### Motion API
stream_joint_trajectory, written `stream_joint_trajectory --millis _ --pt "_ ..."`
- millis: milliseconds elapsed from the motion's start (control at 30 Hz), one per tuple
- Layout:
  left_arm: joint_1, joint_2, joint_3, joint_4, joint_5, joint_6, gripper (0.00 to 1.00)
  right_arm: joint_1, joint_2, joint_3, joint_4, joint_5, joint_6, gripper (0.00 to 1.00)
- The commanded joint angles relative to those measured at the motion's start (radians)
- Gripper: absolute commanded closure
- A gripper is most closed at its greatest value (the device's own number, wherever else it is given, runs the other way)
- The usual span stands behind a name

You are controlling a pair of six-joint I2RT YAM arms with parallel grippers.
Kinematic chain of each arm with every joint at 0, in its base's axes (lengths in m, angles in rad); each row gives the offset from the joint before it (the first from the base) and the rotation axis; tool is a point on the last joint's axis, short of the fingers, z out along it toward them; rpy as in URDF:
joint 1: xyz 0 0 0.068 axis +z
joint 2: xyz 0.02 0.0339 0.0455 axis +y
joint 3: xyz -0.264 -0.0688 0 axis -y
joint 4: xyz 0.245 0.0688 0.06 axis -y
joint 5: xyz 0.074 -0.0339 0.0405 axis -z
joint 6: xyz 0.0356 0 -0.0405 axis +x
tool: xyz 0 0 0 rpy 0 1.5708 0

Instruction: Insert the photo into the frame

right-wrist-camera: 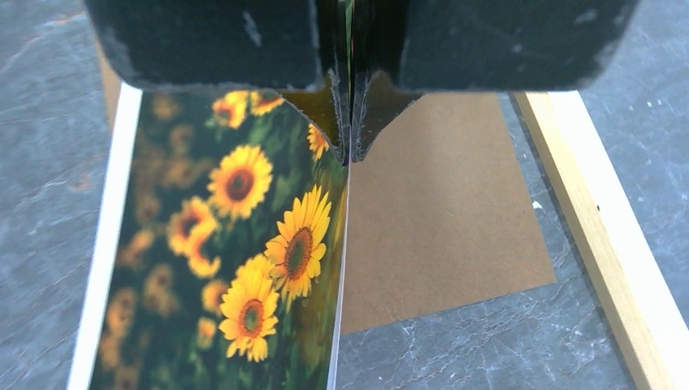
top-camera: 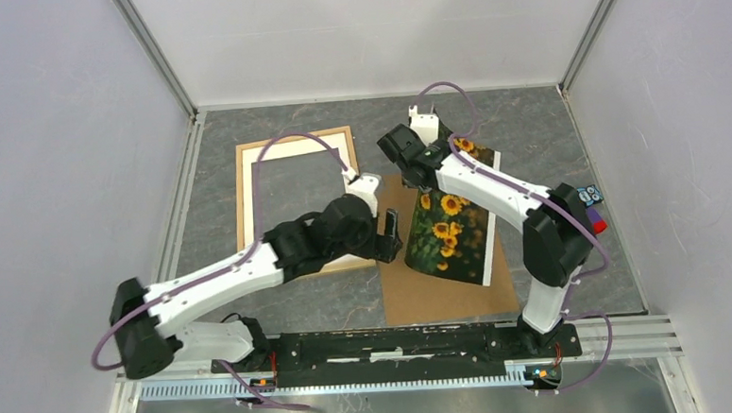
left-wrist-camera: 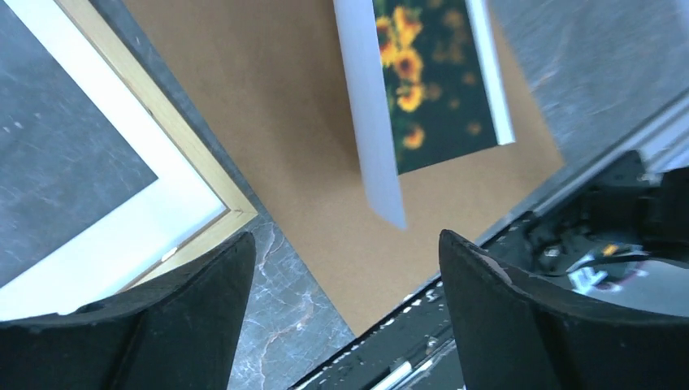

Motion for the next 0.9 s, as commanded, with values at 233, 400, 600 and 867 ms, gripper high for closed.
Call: stream_joint_trajectory --millis 233,400,600,867 --pt "-0.003 -0.337 0.201 -0.097 -0.287 0.163 0.0 0.026 -0.25 0.002 0.256 -0.319 -0.414 1.0" --pt "-0.003 -0.434 0.231 -0.094 -0.37 0.188 0.0 0.117 -0.152 0.251 0.264 -0.566 -0.412 1.0" --pt "-0.002 -0.537 0.242 -0.098 -0.458 0.215 0.0 0.145 -0.073 0.307 0.653 -1.053 -0.175 1.0" --pt "-0.003 -0.566 0.252 -0.134 -0.514 0.208 0.0 0.085 0.129 0.196 1.121 -1.191 0.205 1.0"
